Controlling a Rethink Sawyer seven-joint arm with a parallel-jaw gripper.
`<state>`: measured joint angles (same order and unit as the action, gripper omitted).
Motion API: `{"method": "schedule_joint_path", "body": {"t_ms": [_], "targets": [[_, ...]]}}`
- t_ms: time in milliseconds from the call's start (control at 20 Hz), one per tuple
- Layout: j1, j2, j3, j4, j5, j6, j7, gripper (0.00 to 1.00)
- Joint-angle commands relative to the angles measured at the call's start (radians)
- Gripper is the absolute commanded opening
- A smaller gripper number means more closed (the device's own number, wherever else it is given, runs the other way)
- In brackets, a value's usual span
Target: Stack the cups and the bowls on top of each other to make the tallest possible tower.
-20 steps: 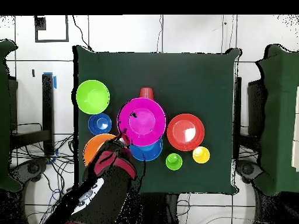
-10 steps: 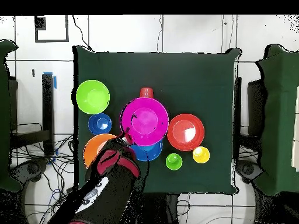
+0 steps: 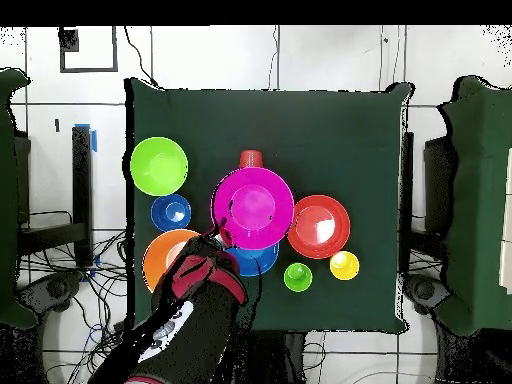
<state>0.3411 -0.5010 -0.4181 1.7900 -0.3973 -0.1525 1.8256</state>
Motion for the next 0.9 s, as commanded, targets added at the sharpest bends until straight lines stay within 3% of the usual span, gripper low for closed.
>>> {"method": "schedule_joint_path", "body": {"t_ms": [50, 900], "targets": [[-0.001, 0.034, 0.092, -0.016, 0.045, -0.041, 0.152, 0.00], [0.011, 0.047, 0.086, 0.007, 0.077, -0.108, 0.157, 0.00]]}}
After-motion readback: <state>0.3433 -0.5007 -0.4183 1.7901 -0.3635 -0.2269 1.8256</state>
